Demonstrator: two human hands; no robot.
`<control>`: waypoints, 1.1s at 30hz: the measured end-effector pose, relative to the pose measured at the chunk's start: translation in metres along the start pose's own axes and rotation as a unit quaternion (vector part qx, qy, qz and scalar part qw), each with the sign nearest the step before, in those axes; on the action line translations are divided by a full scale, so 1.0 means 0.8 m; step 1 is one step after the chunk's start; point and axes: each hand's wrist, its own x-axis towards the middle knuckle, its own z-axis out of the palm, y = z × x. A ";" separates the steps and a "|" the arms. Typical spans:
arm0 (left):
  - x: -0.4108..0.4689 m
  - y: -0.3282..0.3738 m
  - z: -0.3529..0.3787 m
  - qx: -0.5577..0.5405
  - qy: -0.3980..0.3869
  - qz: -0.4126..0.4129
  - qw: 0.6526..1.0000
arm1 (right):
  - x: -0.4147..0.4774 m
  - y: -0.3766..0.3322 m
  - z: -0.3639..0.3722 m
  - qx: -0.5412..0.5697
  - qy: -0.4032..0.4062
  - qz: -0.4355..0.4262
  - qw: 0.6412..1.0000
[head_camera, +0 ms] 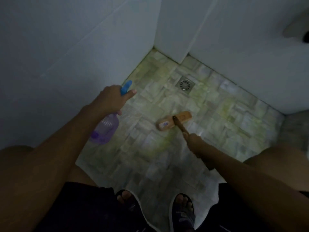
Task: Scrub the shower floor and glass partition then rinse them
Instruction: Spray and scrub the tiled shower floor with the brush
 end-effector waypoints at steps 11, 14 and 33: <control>0.054 0.075 0.076 -0.017 -0.066 0.033 0.997 | -0.027 0.036 0.055 0.165 0.013 0.082 0.983; 0.066 0.084 0.085 -0.013 -0.058 0.046 0.997 | 0.008 0.035 0.018 0.170 0.036 0.068 0.982; 0.086 0.098 0.059 0.001 0.008 0.085 0.996 | 0.092 0.034 -0.100 0.204 0.084 0.065 0.973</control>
